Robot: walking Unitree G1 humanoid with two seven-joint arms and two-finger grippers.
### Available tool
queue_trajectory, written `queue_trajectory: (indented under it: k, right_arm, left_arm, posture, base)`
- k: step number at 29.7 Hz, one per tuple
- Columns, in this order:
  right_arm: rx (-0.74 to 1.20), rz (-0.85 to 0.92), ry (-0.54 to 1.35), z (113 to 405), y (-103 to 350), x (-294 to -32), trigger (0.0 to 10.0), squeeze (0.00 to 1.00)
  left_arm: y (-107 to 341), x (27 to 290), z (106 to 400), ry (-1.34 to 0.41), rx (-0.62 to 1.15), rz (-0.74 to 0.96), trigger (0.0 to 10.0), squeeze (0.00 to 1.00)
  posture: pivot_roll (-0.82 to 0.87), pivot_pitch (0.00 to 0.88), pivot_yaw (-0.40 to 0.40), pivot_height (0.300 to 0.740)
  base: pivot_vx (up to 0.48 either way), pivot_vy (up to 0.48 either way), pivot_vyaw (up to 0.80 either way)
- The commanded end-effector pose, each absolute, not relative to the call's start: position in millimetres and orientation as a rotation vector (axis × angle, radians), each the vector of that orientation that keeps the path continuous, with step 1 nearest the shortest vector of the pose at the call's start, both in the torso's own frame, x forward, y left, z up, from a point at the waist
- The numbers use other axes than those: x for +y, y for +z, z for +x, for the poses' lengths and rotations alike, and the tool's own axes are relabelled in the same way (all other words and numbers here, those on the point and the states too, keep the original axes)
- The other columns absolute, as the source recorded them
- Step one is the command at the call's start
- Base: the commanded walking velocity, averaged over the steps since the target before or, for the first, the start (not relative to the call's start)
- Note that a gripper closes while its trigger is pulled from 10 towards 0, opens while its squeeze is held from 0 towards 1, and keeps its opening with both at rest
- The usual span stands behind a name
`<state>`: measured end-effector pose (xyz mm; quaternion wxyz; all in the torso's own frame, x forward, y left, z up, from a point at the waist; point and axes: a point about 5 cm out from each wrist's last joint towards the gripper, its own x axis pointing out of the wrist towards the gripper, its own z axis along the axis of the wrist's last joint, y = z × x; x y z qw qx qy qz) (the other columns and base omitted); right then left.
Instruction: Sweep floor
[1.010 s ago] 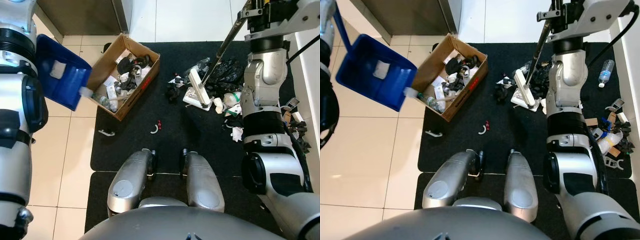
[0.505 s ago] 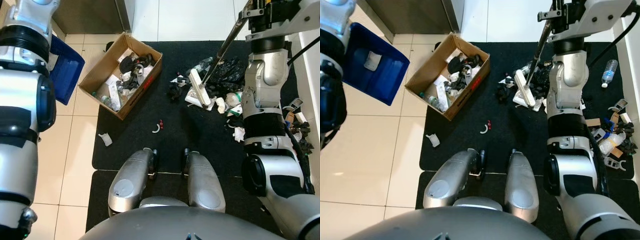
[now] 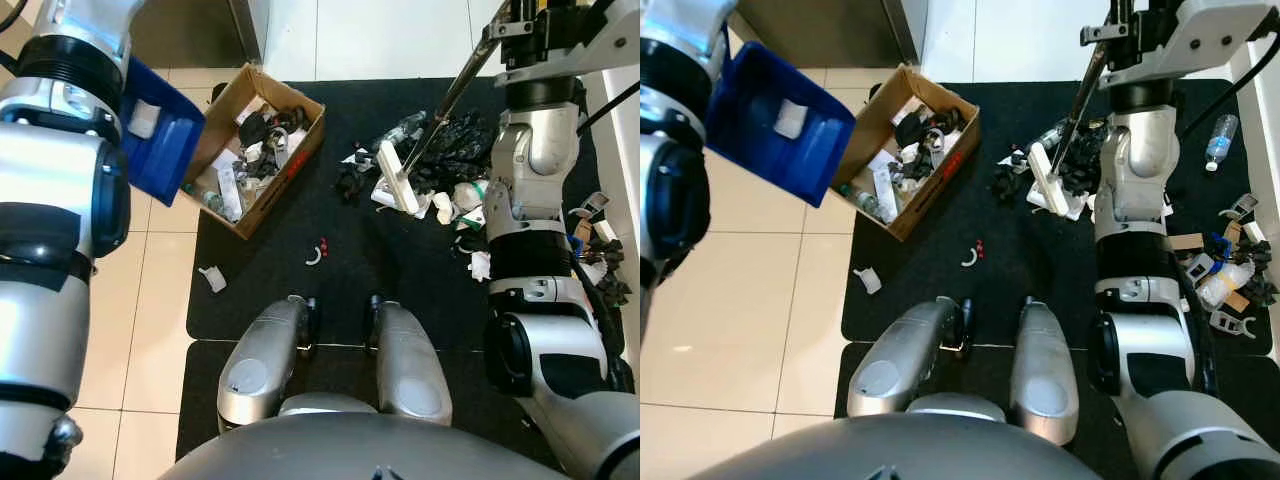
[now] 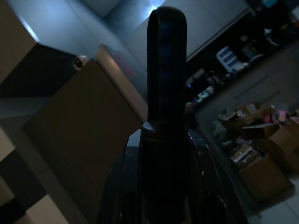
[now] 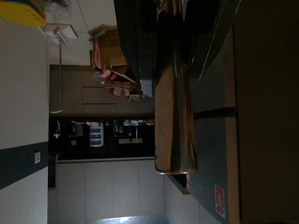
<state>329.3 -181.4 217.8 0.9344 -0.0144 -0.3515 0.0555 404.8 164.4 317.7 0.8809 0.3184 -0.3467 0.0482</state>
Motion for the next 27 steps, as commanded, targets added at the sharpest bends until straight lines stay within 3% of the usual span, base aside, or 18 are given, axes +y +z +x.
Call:
queue_trajectory:
  k: [1,5,12,18,21,22,23,27]
  right_arm:
    - [-0.750,-0.037,0.111,326.7,223.9,-182.0,10.0,0.00]
    - [-0.749,-0.036,0.109,327.2,224.0,-182.6,10.0,0.00]
    - [-0.750,-0.034,0.108,328.4,224.9,-182.6,10.0,0.00]
    - [-0.754,-0.036,0.107,328.6,226.3,-182.8,10.0,0.00]
    - [-0.728,-0.017,0.093,329.3,221.2,-185.9,10.0,0.00]
    - [-0.728,-0.017,0.093,329.3,221.2,-185.9,10.0,0.00]
    - [-0.686,-0.015,0.069,330.1,212.3,-190.4,10.0,0.00]
    - [-0.610,-0.044,0.040,330.5,197.7,-197.1,10.0,0.00]
  left_arm:
    - [325.0,168.6,406.2,0.107,-0.702,0.625,10.0,0.00]
    - [321.3,160.1,404.5,0.049,-0.738,0.754,10.0,0.00]
    - [321.6,163.3,405.2,0.069,-0.721,0.702,10.0,0.00]
    - [332.7,170.5,408.3,0.091,-0.667,0.434,10.0,0.00]
    - [340.2,171.1,413.0,0.086,-0.603,0.163,10.0,0.00]
    - [340.2,171.1,413.0,0.086,-0.603,0.163,10.0,0.00]
    - [341.9,169.1,415.6,0.065,-0.564,0.025,10.0,0.00]
    - [340.8,167.4,417.6,0.037,-0.530,-0.076,10.0,0.00]
  posture:
    - [0.10,0.141,0.134,0.740]
    - [0.11,0.139,0.130,0.740]
    - [0.10,0.133,0.129,0.740]
    - [0.10,0.132,0.130,0.740]
    - [0.10,0.128,0.126,0.740]
    - [0.10,0.128,0.126,0.740]
    - [0.09,0.122,0.129,0.740]
    - [0.09,0.119,0.130,0.740]
  base:
    - [0.000,0.000,0.00]
    - [0.000,0.000,0.00]
    - [0.000,0.000,0.00]
    - [0.000,0.000,0.00]
    - [0.000,0.000,0.00]
    - [0.000,0.000,0.00]
    - [0.000,0.000,0.00]
    - [0.000,0.000,0.00]
